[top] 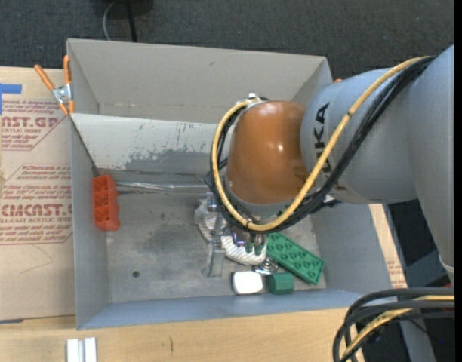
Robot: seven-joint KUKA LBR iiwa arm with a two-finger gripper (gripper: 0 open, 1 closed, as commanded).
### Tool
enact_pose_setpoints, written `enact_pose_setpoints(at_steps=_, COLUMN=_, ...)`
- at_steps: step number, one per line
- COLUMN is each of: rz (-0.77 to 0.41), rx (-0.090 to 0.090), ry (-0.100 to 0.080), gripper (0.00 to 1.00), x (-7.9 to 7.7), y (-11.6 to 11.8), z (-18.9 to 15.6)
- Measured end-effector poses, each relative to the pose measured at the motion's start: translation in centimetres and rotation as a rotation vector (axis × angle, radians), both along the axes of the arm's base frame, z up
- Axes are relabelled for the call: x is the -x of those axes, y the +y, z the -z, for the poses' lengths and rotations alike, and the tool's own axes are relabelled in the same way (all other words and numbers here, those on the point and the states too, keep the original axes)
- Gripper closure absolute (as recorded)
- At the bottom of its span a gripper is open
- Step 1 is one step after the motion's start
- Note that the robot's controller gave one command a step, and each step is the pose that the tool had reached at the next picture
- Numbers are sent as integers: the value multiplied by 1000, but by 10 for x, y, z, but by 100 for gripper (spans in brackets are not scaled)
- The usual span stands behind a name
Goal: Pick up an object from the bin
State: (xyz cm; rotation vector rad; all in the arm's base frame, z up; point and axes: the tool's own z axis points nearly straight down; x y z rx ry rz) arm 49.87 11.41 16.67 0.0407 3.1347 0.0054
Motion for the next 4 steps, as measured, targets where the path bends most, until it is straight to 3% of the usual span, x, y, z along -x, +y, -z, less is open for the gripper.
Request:
enact_pose_setpoints(at_steps=1, rz=40, rx=-1, ry=5, gripper=0, x=-13, y=-40, z=47)
enact_pose_setpoints(at_steps=2, rz=59, rx=0, ry=0, gripper=0, x=-7, y=-86, z=82)
enact_pose_setpoints(at_steps=3, rz=232, rx=-3, ry=-2, gripper=100, x=-34, y=-104, z=95)
enact_pose_setpoints(at_steps=4, rz=232, rx=-3, ry=-2, gripper=100, x=-34, y=-104, z=95)
